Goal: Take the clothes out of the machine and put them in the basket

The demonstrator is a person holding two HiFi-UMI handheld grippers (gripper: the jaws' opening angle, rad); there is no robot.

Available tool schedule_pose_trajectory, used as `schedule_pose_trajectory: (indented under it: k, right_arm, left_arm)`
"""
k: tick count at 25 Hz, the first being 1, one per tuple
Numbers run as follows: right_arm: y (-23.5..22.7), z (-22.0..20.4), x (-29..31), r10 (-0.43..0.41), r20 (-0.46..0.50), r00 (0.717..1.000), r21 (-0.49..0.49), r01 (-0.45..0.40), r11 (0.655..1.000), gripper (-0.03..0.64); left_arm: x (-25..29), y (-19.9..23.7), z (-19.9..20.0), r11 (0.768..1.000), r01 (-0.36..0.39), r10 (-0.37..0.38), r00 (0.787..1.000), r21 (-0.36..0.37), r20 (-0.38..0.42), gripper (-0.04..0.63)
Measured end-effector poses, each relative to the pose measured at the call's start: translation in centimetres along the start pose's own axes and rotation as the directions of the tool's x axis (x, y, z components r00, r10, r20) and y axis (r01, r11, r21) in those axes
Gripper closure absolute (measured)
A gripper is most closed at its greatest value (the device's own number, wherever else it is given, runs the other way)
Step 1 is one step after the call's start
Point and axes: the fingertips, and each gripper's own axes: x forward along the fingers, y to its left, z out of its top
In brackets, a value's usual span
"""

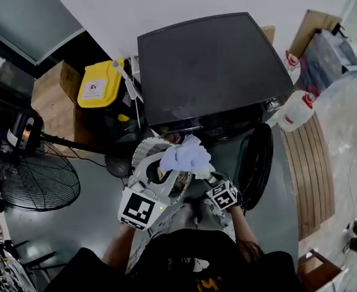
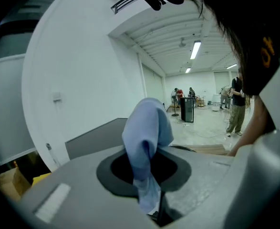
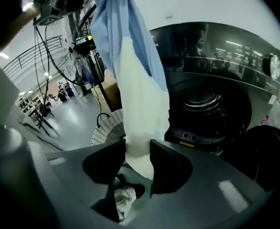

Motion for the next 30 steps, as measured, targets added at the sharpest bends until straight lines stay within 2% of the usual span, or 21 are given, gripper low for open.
schedule_pose_trajectory:
  k: [3,7,13,18,21,24,30]
  right_arm:
    - [-1.5,1.0,-0.5,-0.024,0.069,0.997,0.107,0.016,0.994,0.479]
    - [-2.5,3.0,-1.3,-0.025,0.125,0.992,0.137,0.008,0.991,0.579]
    - [-1.6,8.2,-4.3,0.035,0.262,0.964,0.207,-0.092,0.974,0.586]
    - [1.2,13.3,-7.8,0.097,0.360,0.928,0.159,-0.163,0.974,0.588]
    - [2.9,16.1,-9.4,0.121,0.428,0.896,0.172,-0.212,0.962,0.589]
    - [5.0,19.1,-10.7,0.135,0.494,0.859,0.189,-0.258,0.948,0.589]
    - [11.2,23.4,-10.9,0.175,0.550,0.816,0.145,-0.300,0.943,0.589]
  left_arm:
    - [-1.2,0.9,0.3,0.999,-0.051,0.051,0.999,-0.016,0.011,0.534]
    - [-2.7,1.5,1.3,0.996,-0.094,0.094,0.995,0.002,0.037,0.533]
    - [-4.6,3.0,-0.2,0.980,-0.192,0.193,0.981,-0.049,0.011,0.533]
    - [-7.2,5.2,-2.5,0.953,-0.284,0.286,0.958,-0.111,0.007,0.532]
    - [-9.3,6.8,-4.0,0.933,-0.325,0.330,0.944,-0.153,0.005,0.534]
    - [-11.5,7.9,-5.2,0.926,-0.337,0.342,0.940,-0.168,0.000,0.532]
    - [-15.3,8.6,-7.5,0.941,-0.313,0.311,0.950,-0.130,-0.032,0.533]
